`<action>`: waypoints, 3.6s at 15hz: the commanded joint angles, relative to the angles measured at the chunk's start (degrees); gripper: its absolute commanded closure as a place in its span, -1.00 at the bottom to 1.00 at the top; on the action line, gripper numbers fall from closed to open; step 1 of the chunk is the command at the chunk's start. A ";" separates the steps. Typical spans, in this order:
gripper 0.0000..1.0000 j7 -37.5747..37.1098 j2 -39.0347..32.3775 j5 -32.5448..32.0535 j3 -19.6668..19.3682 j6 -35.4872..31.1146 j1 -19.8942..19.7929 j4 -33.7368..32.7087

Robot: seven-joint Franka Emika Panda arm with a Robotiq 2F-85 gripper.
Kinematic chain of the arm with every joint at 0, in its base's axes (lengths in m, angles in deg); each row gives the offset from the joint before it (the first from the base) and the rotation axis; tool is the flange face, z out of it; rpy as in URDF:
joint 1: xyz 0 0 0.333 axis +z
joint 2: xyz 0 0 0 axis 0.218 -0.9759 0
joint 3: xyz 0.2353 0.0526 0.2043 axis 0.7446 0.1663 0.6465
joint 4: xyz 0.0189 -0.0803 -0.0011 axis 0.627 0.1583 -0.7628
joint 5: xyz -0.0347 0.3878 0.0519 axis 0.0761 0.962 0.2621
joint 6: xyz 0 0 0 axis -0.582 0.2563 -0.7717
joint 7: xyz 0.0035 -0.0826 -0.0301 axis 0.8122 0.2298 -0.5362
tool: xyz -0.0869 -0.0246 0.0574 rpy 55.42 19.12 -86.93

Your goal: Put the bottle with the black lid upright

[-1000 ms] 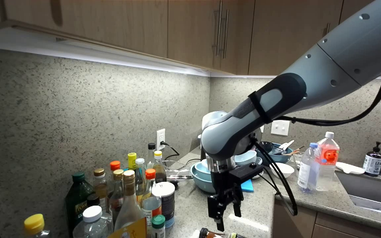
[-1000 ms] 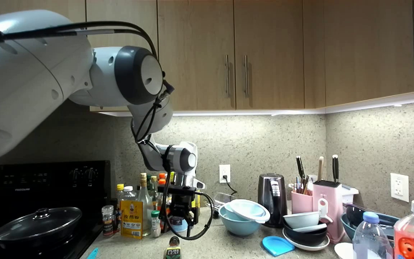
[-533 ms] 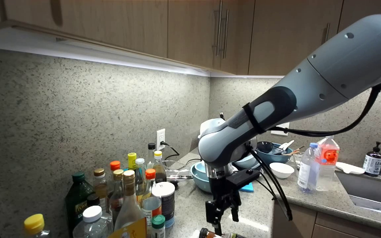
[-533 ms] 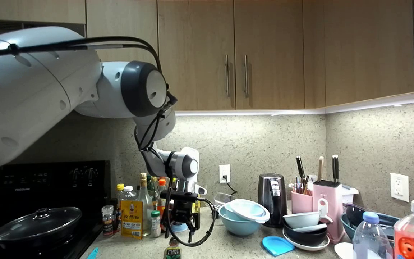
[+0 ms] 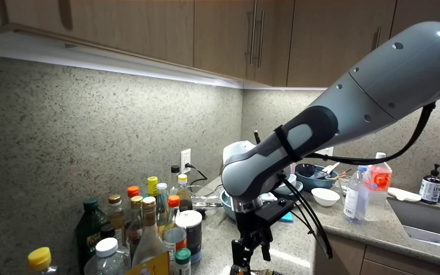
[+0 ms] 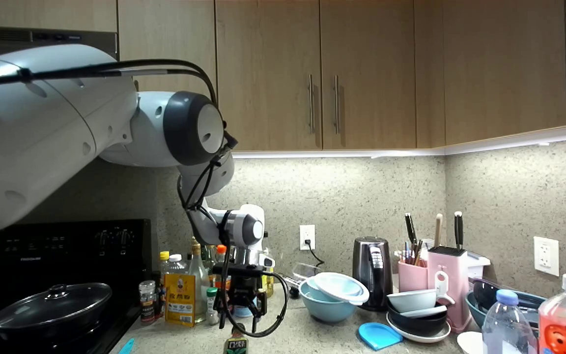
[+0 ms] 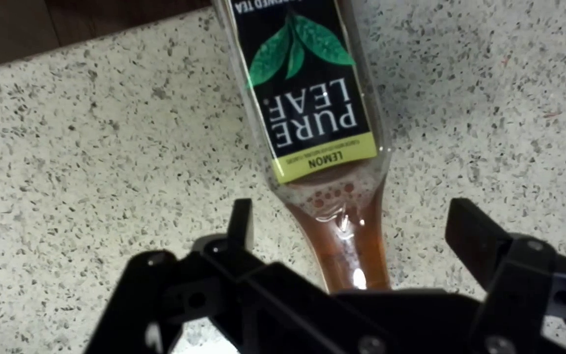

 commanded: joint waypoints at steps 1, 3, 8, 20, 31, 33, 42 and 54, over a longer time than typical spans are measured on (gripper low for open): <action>-1.00 1.96 2.11 -2.56 0.18 -1.51 1.21 4.01; -1.00 1.95 1.16 -3.47 0.03 -0.82 1.42 3.15; -1.00 6.62 -1.80 -1.91 0.89 3.57 -1.80 -1.70; -1.00 9.25 -5.81 -3.75 1.14 10.27 -0.51 -6.88; -0.48 11.93 -10.78 -2.69 1.88 14.58 -0.93 -12.81; -0.21 12.09 -11.52 -2.49 1.89 15.38 -1.17 -14.37; 0.17 12.78 -11.89 -1.85 2.51 12.55 -1.83 -16.55; 0.17 24.09 -7.12 3.34 10.71 -6.68 -4.01 -11.37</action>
